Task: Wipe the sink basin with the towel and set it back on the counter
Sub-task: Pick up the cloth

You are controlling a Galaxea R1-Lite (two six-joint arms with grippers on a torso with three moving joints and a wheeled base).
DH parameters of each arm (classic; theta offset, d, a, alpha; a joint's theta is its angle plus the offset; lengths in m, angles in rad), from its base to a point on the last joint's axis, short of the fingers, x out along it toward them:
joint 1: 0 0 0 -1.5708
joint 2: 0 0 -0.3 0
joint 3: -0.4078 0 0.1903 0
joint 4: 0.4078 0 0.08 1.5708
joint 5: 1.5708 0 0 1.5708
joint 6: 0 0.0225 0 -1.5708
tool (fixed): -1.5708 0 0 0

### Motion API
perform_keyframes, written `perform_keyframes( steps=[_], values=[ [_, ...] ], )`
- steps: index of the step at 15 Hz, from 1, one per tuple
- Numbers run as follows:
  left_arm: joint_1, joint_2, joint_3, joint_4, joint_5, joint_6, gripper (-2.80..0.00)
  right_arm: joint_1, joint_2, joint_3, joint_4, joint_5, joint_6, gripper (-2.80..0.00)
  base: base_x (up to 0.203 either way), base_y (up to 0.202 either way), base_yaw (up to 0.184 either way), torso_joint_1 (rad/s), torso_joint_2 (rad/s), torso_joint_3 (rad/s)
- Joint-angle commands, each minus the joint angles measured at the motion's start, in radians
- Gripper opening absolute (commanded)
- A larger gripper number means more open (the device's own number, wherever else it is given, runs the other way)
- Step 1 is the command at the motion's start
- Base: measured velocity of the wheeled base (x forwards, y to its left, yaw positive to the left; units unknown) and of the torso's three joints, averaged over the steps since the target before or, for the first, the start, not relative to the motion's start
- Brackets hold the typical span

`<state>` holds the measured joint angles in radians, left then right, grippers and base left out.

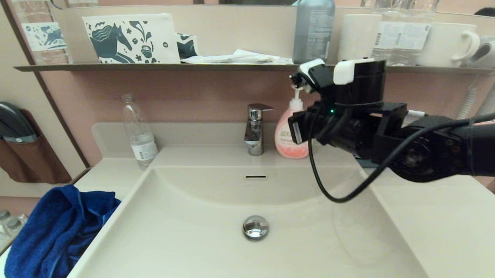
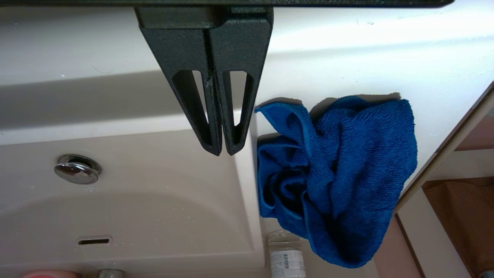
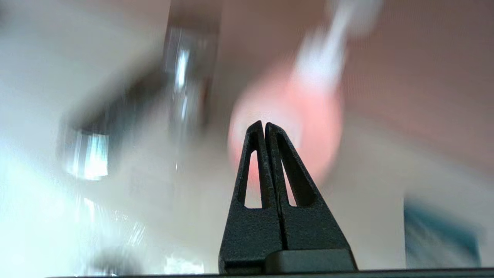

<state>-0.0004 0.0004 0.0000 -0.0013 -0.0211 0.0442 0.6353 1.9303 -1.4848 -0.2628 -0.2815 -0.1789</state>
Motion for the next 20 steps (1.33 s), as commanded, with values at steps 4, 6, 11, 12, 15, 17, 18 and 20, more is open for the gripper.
perform_keyframes(
  steps=[4, 6, 11, 12, 15, 17, 18, 20],
  values=[
    [-0.001, 0.0, 0.0, 0.0, 0.0, 0.0, -2.8, 0.006, -0.356, 0.387, -0.09, -0.011, 0.005, -2.8, 0.0, 0.0, 0.0, 0.0, 0.0, 0.0],
    [0.0, 0.0, 0.0, 0.0, 0.0, 0.0, -2.8, 0.018, -0.422, 0.434, -0.079, -0.012, 0.003, -2.8, 0.0, 0.0, 0.0, 0.0, 0.0, 0.0],
    [0.0, 0.0, 0.0, 0.0, 0.0, 0.0, -2.8, -0.072, -0.66, 0.623, 0.012, -0.048, -0.001, -2.8, 0.0, 0.0, 0.0, 0.0, 0.0, 0.0],
    [0.0, 0.0, 0.0, 0.0, 0.0, 0.0, -2.8, -0.122, -0.72, 0.663, 0.015, -0.069, -0.002, -2.8, 0.0, 0.0, 0.0, 0.0, 0.0, 0.0],
    [0.0, 0.0, 0.0, 0.0, 0.0, 0.0, -2.8, -0.314, -0.934, 0.796, 0.021, -0.087, -0.001, -2.8, 0.0, 0.0, 0.0, 0.0, 0.0, 0.0],
    [0.0, 0.0, 0.0, 0.0, 0.0, 0.0, -2.8, -0.421, -1.102, 0.87, 0.057, -0.085, -0.002, -2.8, 0.0, 0.0, 0.0, 0.0, 0.0, 0.0],
    [0.0, 0.0, 0.0, 0.0, 0.0, 0.0, -2.8, -0.455, -1.19, 0.896, 0.097, -0.085, -0.002, -2.8, 0.0, 0.0, 0.0, 0.0, 0.0, 0.0],
    [0.0, 0.0, 0.0, 0.0, 0.0, 0.0, -2.8, -0.49, -1.364, 0.929, 0.223, -0.096, -0.001, -2.8, 0.0, 0.0, 0.0, 0.0, 0.0, 0.0]
  ],
)
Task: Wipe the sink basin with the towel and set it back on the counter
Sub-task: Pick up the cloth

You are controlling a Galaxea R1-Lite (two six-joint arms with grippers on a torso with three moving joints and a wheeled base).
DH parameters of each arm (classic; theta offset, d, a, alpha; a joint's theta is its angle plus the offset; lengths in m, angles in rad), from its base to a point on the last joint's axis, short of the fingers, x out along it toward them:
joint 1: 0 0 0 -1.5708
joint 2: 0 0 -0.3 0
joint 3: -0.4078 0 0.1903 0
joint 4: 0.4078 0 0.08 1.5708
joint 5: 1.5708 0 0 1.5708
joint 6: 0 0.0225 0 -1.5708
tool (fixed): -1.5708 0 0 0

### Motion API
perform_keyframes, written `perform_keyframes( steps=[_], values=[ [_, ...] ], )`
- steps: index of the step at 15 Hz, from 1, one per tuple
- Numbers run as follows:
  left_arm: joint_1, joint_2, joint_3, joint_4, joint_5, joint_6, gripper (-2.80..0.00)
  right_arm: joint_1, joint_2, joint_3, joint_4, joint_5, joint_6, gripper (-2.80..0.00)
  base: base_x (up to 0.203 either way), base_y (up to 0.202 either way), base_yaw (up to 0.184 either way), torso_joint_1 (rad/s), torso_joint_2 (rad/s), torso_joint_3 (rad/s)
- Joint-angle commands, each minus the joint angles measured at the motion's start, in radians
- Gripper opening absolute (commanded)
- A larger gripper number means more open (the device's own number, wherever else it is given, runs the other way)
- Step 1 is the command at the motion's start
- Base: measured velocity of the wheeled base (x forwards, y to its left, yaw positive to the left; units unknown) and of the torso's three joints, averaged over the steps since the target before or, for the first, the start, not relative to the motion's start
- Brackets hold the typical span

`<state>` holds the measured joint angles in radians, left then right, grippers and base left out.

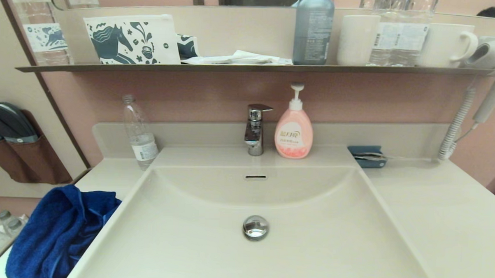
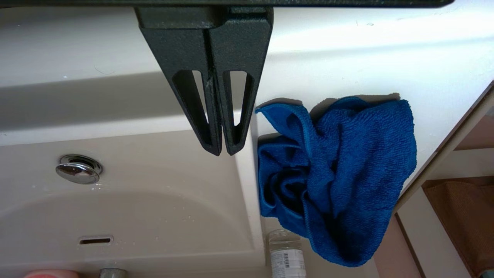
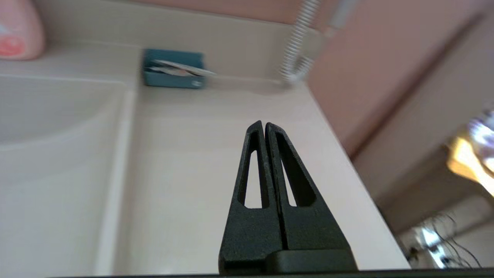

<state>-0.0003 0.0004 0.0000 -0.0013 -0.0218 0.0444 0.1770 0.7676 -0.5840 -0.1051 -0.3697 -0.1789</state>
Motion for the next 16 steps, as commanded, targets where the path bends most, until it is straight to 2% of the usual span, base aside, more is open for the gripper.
perform_keyframes(
  steps=[1, 4, 7, 16],
  values=[
    [0.0, 0.0, 0.0, 0.0, 0.0, 0.0, -2.8, -0.041, -0.281, 0.042, 0.137, -0.029, -0.001, -2.8, 0.0, 0.0, 0.0, 0.0, 0.0, 0.0],
    [0.0, 0.0, 0.0, 0.0, 0.0, 0.0, -2.8, -0.059, -0.447, 0.092, 0.28, -0.12, 0.001, -2.8, 0.0, 0.0, 0.0, 0.0, 0.0, 0.0],
    [0.0, 0.0, 0.0, 0.0, 0.0, 0.0, -2.8, -0.076, -0.485, 0.159, 0.294, -0.2, 0.043, -2.8, 0.0, 0.0, 0.0, 0.0, 0.0, 0.0],
    [0.0, 0.0, 0.0, 0.0, 0.0, 0.0, -2.8, -0.147, -0.537, 0.203, 0.33, -0.188, 0.019, -2.8, 0.0, 0.0, 0.0, 0.0, 0.0, 0.0]
  ],
)
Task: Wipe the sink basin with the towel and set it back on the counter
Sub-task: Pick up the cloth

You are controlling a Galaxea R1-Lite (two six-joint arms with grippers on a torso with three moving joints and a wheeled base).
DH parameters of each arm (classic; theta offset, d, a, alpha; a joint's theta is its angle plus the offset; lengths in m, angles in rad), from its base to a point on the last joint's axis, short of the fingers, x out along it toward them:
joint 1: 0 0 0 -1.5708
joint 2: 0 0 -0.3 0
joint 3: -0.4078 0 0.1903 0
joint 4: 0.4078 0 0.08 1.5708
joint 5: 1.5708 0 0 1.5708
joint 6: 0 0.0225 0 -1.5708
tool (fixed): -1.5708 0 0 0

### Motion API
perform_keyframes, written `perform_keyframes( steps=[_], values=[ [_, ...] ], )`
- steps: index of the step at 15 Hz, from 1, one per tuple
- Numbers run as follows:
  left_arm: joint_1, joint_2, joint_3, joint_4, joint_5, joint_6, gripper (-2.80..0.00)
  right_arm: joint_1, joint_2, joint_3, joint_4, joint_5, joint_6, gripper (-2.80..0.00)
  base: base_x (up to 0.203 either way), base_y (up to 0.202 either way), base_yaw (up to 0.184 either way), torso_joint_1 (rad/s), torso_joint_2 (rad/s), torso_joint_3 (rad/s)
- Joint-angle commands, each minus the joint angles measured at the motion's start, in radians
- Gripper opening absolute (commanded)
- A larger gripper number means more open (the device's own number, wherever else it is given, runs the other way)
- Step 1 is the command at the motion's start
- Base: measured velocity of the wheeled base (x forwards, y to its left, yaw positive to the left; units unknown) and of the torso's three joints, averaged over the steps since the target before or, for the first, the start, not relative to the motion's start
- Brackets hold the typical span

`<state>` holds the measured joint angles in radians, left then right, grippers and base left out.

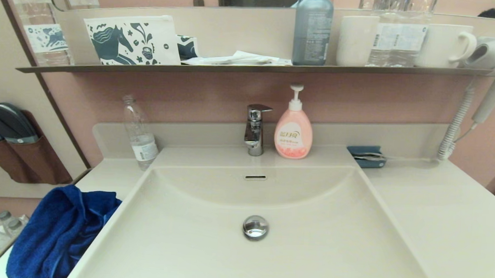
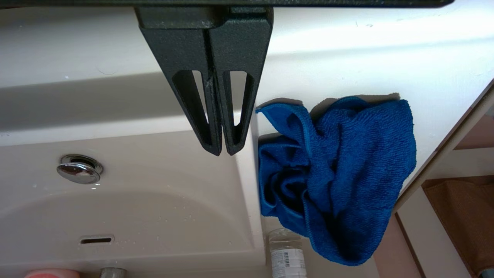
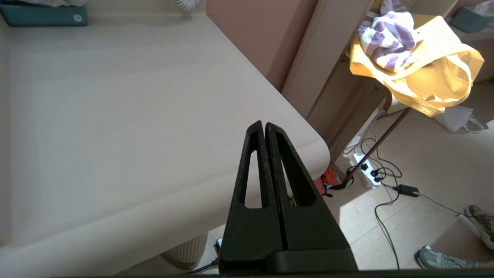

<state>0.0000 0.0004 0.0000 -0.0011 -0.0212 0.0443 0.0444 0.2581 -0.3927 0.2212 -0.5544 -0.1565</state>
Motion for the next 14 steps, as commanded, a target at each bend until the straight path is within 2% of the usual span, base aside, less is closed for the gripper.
perform_keyframes(
  steps=[1, 4, 6, 8, 9, 10, 12, 14],
  values=[
    [0.0, 0.0, 0.0, 0.0, 0.0, 0.0, -2.8, -0.036, -0.037, 0.013, 0.012, -0.003, -0.005, -2.8, 0.0, 0.0, 0.0, 0.0, 0.0, 0.0],
    [0.0, 0.0, 0.0, 0.0, 0.0, 0.0, -2.8, -0.049, -0.114, 0.06, 0.012, 0.03, -0.005, -2.8, 0.0, 0.0, 0.0, 0.0, 0.0, 0.0],
    [0.0, 0.0, 0.0, 0.0, 0.0, 0.0, -2.8, -0.047, -0.199, 0.102, 0.009, 0.135, -0.003, -2.8, 0.0, 0.0, 0.0, 0.0, 0.0, 0.0],
    [0.0, 0.0, 0.0, 0.0, 0.0, 0.0, -2.8, -0.046, -0.258, 0.165, -0.017, 0.292, 0.027, -2.8, 0.0, 0.0, 0.0, 0.0, 0.0, 0.0],
    [-0.001, 0.0, 0.0, 0.0, 0.0, 0.0, -2.8, -0.046, -0.258, 0.191, -0.064, 0.336, 0.089, -2.8, 0.0, 0.0, 0.0, 0.0, 0.0, 0.0],
    [0.0, 0.0, 0.0, 0.0, 0.0, 0.0, -2.8, -0.046, -0.258, 0.226, -0.092, 0.372, 0.115, -2.8, 0.0, 0.0, 0.0, 0.0, 0.0, 0.0],
    [0.0, 0.0, 0.0, 0.0, 0.0, 0.0, -2.8, -0.046, -0.258, 0.299, -0.142, 0.433, 0.139, -2.8, 0.0, 0.0, 0.0, 0.0, 0.0, 0.0],
    [0.0, 0.0, 0.0, 0.0, 0.0, 0.0, -2.8, -0.046, -0.258, 0.335, -0.155, 0.495, 0.129, -2.8, 0.0, 0.0, 0.0, 0.0, 0.0, 0.0]
  ],
)
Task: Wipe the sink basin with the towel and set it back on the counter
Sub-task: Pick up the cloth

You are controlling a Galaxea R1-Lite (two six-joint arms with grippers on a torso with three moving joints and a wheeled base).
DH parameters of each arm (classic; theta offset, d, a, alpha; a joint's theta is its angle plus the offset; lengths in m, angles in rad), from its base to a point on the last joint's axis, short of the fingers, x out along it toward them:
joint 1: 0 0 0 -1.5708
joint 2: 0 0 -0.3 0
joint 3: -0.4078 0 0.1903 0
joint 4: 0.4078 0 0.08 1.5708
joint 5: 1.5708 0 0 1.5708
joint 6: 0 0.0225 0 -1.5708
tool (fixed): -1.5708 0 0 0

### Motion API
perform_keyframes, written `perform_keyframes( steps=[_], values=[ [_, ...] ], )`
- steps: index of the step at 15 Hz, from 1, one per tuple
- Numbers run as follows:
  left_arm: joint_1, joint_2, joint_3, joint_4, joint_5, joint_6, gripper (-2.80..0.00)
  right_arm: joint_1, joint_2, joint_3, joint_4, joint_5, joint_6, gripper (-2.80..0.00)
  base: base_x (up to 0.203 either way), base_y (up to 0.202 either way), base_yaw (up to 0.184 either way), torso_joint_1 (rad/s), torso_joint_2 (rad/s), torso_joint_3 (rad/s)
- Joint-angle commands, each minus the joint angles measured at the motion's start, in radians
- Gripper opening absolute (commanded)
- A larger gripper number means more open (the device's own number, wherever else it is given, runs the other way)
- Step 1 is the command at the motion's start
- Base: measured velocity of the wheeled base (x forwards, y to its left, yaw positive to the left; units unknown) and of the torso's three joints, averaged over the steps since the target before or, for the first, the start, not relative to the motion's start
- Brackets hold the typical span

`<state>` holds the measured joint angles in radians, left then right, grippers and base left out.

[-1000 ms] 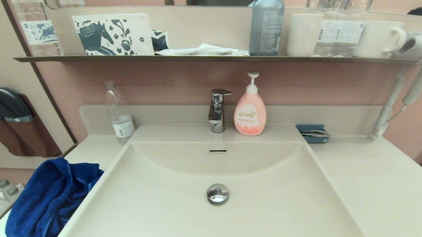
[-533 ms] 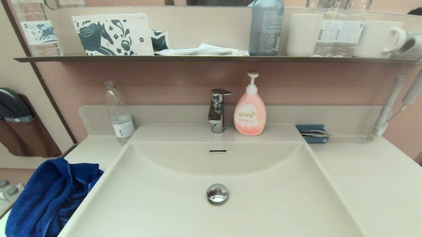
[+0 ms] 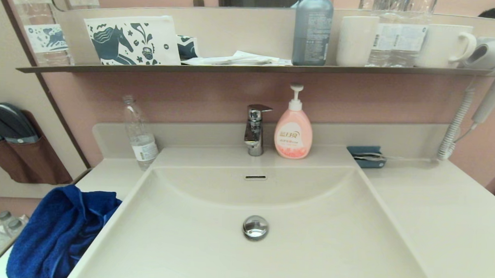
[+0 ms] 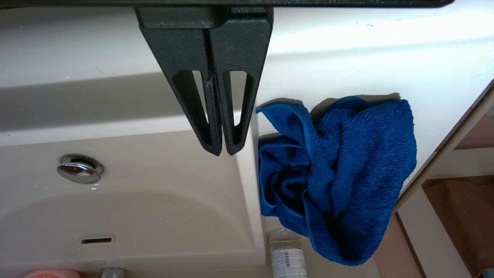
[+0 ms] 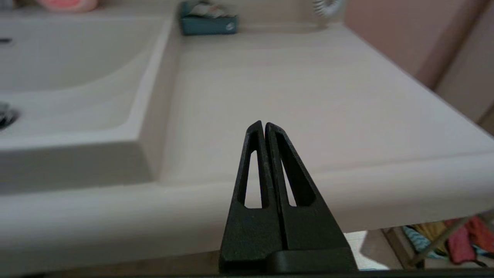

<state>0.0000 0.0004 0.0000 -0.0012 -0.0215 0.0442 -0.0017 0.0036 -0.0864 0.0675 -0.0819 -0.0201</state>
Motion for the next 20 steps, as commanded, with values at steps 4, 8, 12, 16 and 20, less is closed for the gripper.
perform_keyframes(
  steps=[4, 8, 12, 16, 20],
  values=[
    [0.0, 0.0, 0.0, 0.0, 0.0, 0.0, -2.8, 0.0, -0.004, 0.038, -0.003, 0.074, -0.075, -2.8, 0.0, 0.0, 0.0, 0.0, 0.0, 0.0],
    [0.0, 0.0, 0.0, 0.0, 0.0, 0.0, -2.8, 0.0, -0.004, 0.085, -0.064, 0.116, -0.076, -2.8, 0.0, 0.0, 0.0, 0.0, 0.0, 0.0],
    [0.0, 0.0, 0.0, 0.0, 0.0, 0.0, -2.8, 0.0, -0.004, 0.085, -0.067, 0.112, -0.024, -2.8, 0.0, 0.0, 0.0, 0.0, 0.0, 0.0],
    [-0.001, 0.0, 0.0, 0.0, 0.0, 0.0, -2.8, 0.0, -0.004, 0.085, -0.067, 0.11, -0.004, -2.8, 0.0, 0.0, 0.0, 0.0, 0.0, 0.0],
    [0.0, 0.0, 0.0, 0.0, 0.0, 0.0, -2.8, 0.0, -0.004, 0.085, -0.067, 0.11, -0.004, -2.8, 0.0, 0.0, 0.0, 0.0, 0.0, 0.0]
  ],
)
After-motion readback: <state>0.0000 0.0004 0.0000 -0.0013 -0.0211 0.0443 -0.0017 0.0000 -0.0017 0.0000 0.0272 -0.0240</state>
